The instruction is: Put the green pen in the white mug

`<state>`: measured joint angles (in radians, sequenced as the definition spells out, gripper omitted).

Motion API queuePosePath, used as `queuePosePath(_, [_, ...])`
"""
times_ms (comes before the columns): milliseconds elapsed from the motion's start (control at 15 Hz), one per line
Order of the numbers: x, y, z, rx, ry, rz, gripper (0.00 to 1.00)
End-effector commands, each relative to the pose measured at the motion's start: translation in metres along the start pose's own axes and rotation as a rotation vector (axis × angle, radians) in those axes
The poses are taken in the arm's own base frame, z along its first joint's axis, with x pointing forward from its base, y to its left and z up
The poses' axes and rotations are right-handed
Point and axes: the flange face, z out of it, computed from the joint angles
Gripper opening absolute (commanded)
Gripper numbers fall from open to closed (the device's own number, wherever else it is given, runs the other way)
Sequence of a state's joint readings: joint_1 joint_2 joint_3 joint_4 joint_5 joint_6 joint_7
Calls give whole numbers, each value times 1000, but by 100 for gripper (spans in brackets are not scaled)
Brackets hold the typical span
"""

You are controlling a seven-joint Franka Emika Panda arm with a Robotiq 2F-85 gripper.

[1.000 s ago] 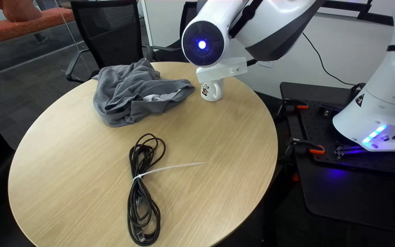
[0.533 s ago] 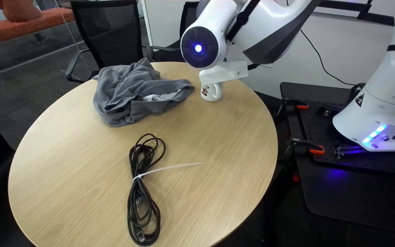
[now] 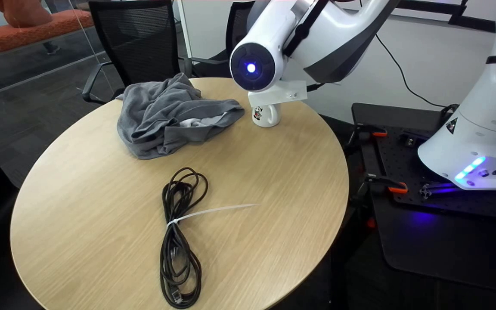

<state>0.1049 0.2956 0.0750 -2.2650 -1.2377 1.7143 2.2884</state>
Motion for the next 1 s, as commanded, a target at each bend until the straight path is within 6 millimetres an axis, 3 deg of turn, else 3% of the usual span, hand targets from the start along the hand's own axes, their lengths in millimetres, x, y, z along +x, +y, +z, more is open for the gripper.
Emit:
queuePosePath(0, [2,-6,13,52,3,46,3])
queuePosePath(467, [3,-18,32,148,-24,71,3])
queuePosePath(933, [-5,-23,39,184,-49,63,3])
